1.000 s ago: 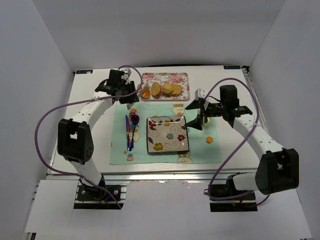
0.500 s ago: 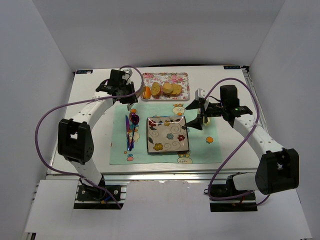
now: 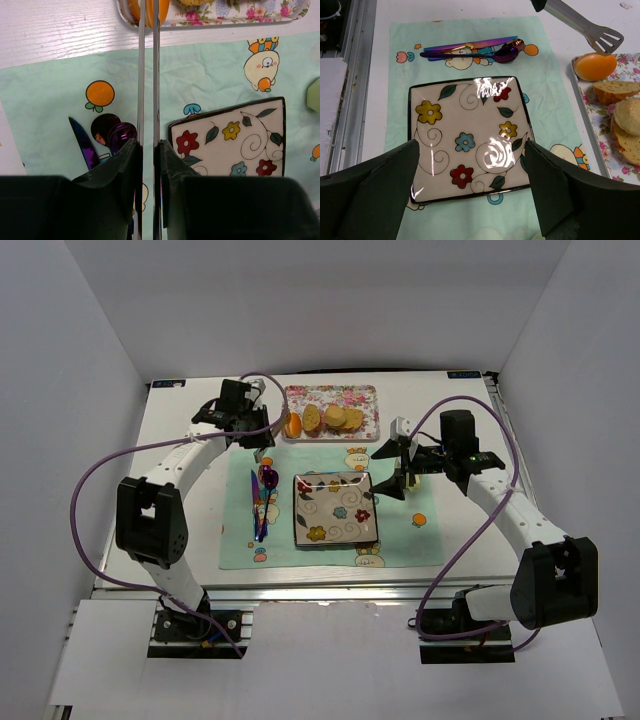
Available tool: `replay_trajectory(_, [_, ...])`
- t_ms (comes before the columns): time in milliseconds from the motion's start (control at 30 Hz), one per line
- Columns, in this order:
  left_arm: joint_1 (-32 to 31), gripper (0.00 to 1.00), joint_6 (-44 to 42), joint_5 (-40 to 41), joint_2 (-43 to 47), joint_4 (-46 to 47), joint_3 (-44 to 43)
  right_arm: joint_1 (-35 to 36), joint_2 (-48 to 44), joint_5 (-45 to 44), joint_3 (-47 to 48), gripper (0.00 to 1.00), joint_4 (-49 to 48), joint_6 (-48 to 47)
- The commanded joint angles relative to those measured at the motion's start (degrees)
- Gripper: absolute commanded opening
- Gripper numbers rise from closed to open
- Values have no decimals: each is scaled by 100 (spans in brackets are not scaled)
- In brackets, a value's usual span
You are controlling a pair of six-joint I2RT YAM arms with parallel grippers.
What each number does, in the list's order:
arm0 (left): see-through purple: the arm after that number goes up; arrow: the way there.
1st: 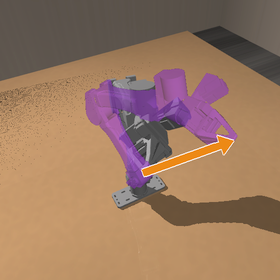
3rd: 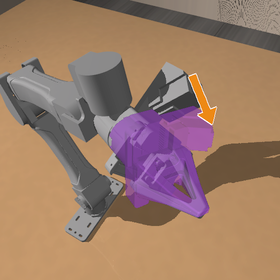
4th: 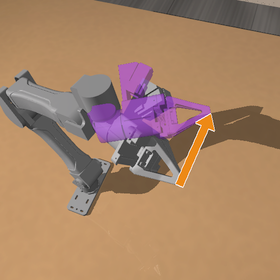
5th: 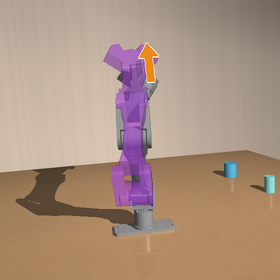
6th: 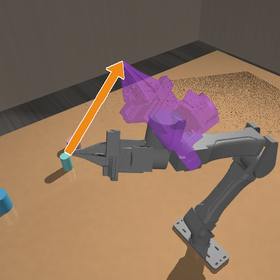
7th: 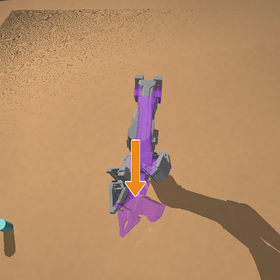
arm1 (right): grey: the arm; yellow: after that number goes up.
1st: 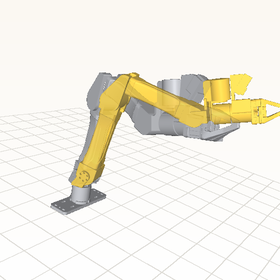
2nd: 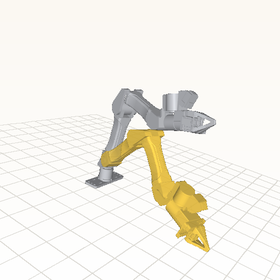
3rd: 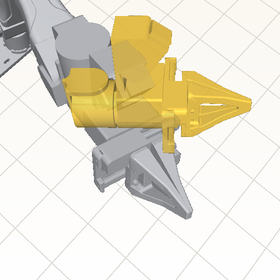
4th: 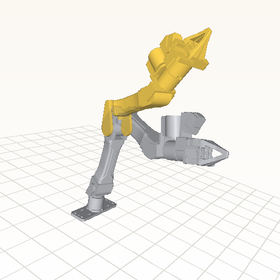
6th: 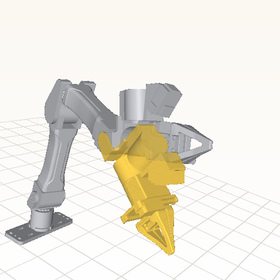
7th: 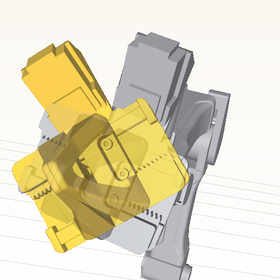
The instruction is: Place the bread
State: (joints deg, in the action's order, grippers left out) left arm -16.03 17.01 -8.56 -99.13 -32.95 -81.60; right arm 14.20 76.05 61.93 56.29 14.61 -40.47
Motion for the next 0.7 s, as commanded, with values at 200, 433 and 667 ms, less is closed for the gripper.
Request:
replay_trajectory(200, [-40,0,124,74,365,137,-470,-40,-155,188,10,89,-140,65])
replay_trajectory(433, [-40,0,148,83,518,166,-325,-49,-157,166,31,89,-100,57])
replay_trajectory(667, [-40,0,139,-876,1056,225,85,-87,-196,153,57,89,2,-14])
